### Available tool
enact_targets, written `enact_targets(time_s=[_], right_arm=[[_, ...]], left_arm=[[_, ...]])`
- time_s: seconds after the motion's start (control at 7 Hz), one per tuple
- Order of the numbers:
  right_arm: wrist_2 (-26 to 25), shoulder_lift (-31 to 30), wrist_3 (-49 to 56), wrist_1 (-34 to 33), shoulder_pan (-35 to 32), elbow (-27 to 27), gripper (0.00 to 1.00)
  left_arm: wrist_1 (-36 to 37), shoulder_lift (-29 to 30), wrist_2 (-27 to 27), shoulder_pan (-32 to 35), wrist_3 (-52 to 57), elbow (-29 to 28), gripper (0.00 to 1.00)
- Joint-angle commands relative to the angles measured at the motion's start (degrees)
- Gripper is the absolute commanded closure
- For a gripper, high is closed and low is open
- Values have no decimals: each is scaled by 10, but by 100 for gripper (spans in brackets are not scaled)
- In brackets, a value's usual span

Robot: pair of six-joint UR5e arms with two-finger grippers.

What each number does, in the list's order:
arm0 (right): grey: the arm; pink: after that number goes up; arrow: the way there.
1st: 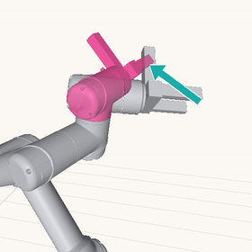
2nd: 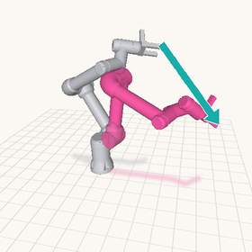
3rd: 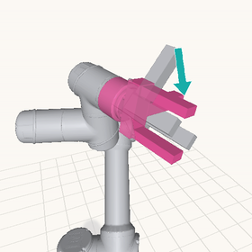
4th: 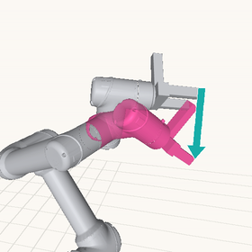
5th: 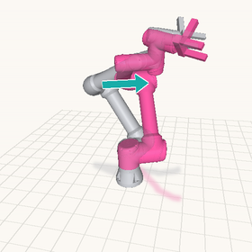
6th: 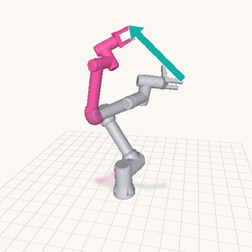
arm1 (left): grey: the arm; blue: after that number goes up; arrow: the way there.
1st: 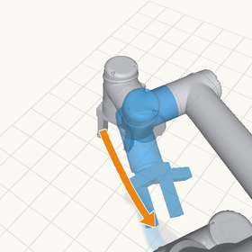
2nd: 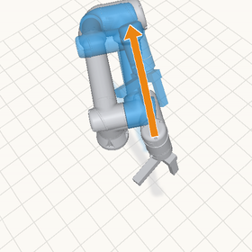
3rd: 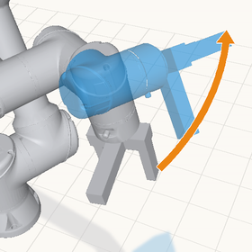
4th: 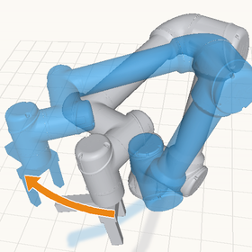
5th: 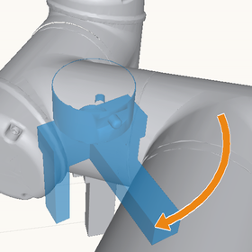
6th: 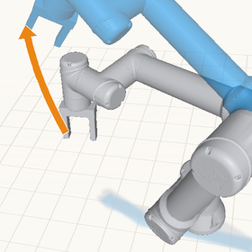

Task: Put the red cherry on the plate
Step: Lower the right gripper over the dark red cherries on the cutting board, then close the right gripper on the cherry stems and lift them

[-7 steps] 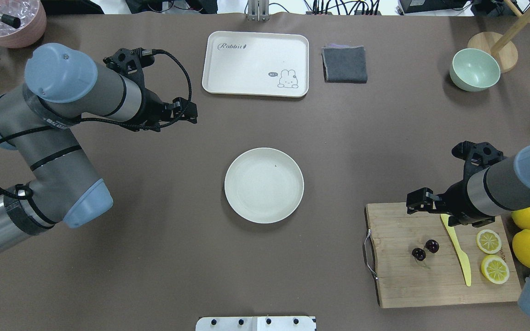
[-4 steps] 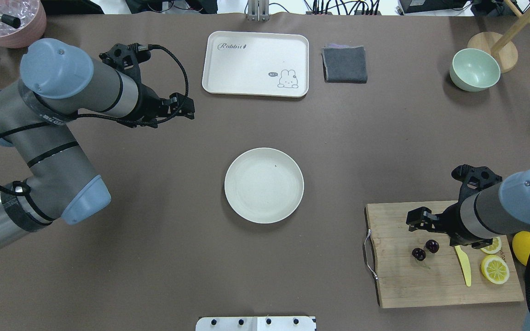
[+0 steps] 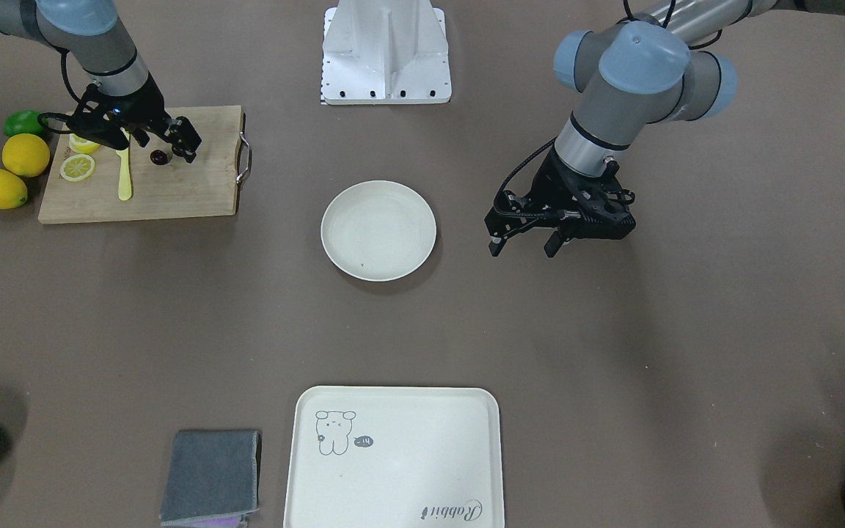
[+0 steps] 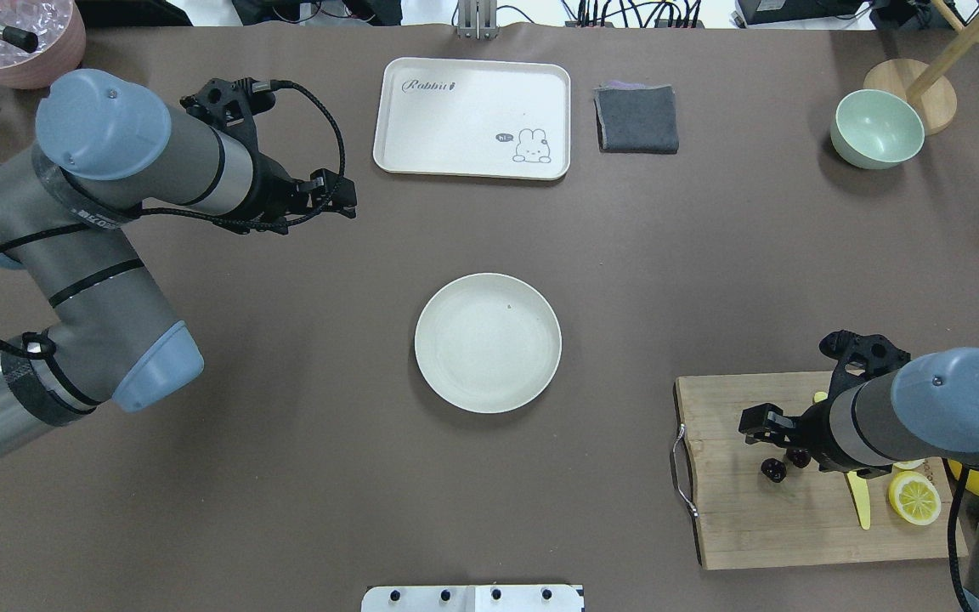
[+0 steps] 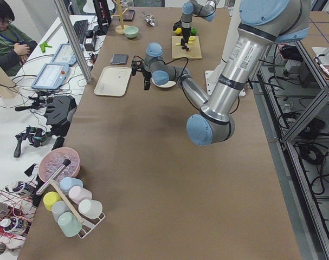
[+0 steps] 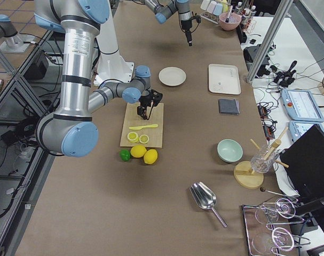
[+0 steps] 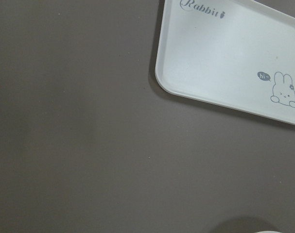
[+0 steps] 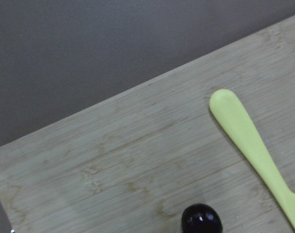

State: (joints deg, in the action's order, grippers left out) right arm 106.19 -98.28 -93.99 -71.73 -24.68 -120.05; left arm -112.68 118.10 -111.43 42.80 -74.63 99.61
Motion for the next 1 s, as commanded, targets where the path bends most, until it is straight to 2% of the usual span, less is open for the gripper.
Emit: enact_targets(time_s=[0.0, 0.14, 0.29, 0.86], right_arm=[[-6, -3, -1, 0, 1, 7, 7], [-10, -9, -1, 0, 1, 6, 21], [-14, -16, -2, 0, 1, 6, 30], [-21, -17, -4, 0, 14, 7, 30]], left_arm=[[0, -1, 3, -2, -1, 1, 2], [0, -2, 3, -2, -1, 3, 2], [0, -2, 3, -3, -2, 5, 2], [0, -3, 3, -4, -3, 4, 2]])
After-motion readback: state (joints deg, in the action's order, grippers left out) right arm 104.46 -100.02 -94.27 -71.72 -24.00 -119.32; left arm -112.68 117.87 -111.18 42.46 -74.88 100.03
